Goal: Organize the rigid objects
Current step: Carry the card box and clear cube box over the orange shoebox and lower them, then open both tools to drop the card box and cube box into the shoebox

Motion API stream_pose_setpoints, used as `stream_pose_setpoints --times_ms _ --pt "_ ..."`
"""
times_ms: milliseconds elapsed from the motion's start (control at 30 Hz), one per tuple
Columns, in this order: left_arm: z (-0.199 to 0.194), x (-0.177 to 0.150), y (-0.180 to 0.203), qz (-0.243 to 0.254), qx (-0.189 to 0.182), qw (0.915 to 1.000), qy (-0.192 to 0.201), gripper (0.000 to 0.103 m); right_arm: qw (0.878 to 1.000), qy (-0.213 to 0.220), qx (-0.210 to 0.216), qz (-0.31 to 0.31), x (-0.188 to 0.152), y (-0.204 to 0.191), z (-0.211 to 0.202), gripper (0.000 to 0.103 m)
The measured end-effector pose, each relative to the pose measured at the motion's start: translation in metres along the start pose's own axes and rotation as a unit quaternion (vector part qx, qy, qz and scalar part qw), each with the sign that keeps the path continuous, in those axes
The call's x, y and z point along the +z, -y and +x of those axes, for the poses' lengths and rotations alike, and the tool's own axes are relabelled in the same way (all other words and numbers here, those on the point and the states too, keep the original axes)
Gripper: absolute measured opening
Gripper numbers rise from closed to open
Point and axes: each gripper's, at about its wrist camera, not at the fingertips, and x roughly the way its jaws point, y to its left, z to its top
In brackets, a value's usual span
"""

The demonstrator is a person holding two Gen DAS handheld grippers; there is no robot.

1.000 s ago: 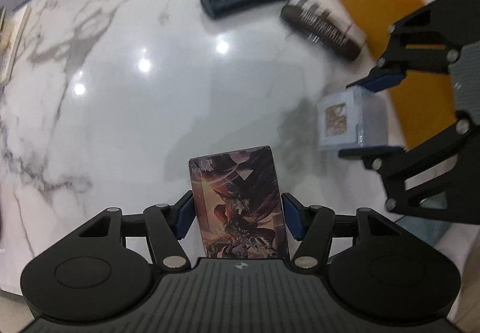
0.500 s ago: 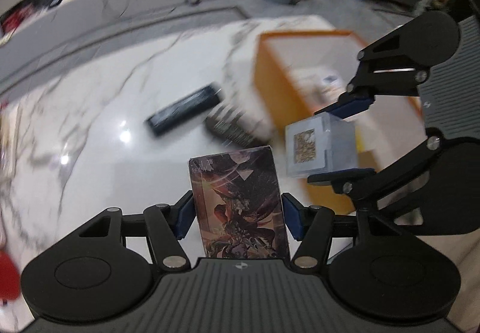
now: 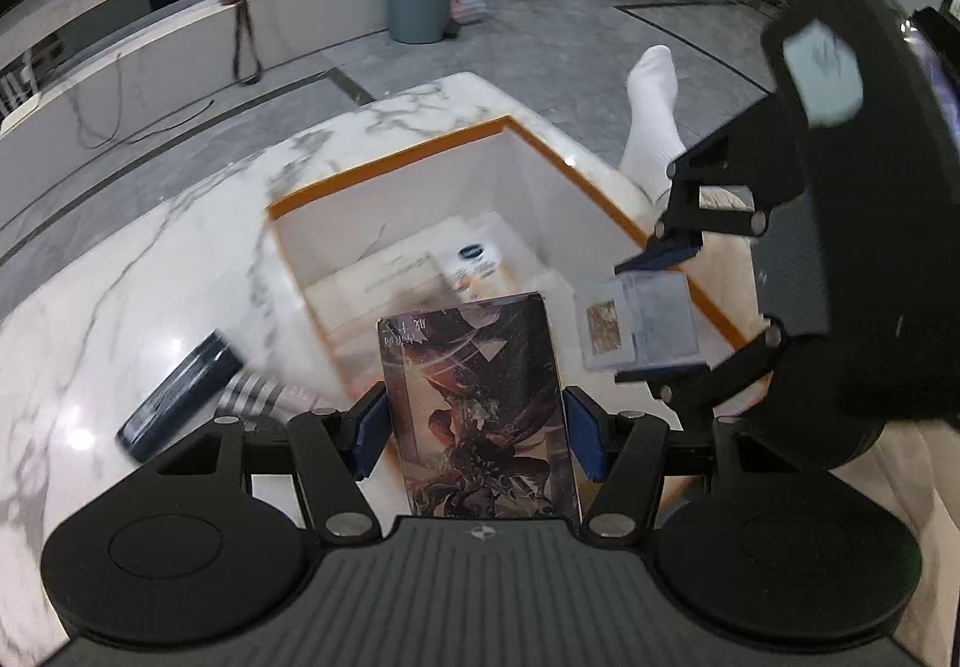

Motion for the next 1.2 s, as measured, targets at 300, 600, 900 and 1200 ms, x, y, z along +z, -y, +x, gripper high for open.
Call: stream_pose_setpoints --times_ms 300,600,900,1200 --pt "0.067 0.038 -0.012 0.011 0.005 0.9997 -0.023 0.069 1.0 0.004 0.02 -0.002 -0.014 0.032 0.044 0.049" --pt "0.098 0.04 -0.023 -0.017 0.003 0.9989 -0.044 0.069 0.995 -0.007 0.024 -0.092 -0.015 0.029 0.081 0.049" --pt "0.113 0.048 -0.042 -0.033 0.023 0.9985 -0.037 0.069 0.987 -0.029 -0.001 -0.156 0.002 0.043 0.114 0.049" --pt "0.118 0.051 -0.051 -0.056 0.008 0.9976 -0.038 0.069 0.988 -0.016 -0.058 -0.141 0.002 0.061 0.127 0.053"
